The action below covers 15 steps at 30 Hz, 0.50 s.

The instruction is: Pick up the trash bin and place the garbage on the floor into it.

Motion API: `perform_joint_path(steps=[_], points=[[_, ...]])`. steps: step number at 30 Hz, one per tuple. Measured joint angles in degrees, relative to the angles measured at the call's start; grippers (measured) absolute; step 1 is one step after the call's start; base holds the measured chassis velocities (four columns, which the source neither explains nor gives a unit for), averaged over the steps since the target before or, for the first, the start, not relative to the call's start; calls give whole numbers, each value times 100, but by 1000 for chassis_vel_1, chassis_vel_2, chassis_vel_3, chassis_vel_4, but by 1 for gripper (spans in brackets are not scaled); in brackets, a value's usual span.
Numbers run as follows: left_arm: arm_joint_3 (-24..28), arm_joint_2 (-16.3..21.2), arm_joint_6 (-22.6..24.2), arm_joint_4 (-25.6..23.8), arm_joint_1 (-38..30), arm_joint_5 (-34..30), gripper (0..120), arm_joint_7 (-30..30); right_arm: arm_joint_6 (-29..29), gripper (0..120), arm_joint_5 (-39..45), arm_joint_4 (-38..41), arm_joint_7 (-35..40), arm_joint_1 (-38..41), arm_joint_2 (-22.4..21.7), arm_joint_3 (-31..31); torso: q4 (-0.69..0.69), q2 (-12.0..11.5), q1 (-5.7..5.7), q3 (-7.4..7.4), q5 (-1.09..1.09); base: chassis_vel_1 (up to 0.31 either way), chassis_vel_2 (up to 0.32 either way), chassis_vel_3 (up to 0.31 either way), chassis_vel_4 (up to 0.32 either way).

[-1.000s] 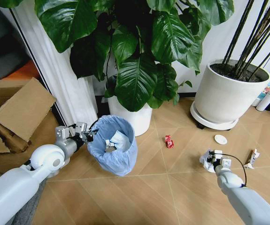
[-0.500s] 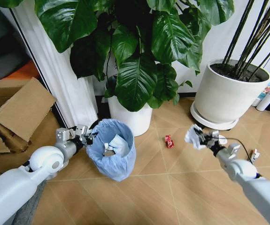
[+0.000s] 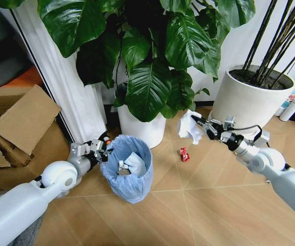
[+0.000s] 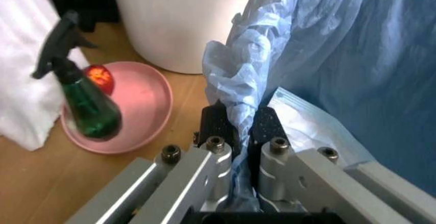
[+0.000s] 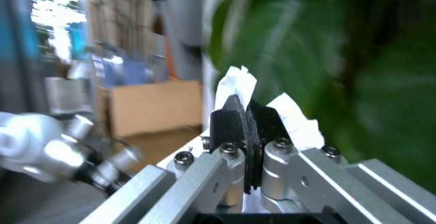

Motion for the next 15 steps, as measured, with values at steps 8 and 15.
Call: perform_joint_path(steps=[8, 15], points=[[382, -101, 12, 67, -218, -20, 0, 101, -79, 0, 125, 2, -476, 712, 248, -992, 0, 0, 0, 0, 0, 0, 0, 0, 0], [432, -192, 12, 67, -289, -18, 0, 160, -80, 0, -90, -402, -614, 1112, 821, -1807, 0, 0, 0, 0, 0, 0, 0, 0, 0]])
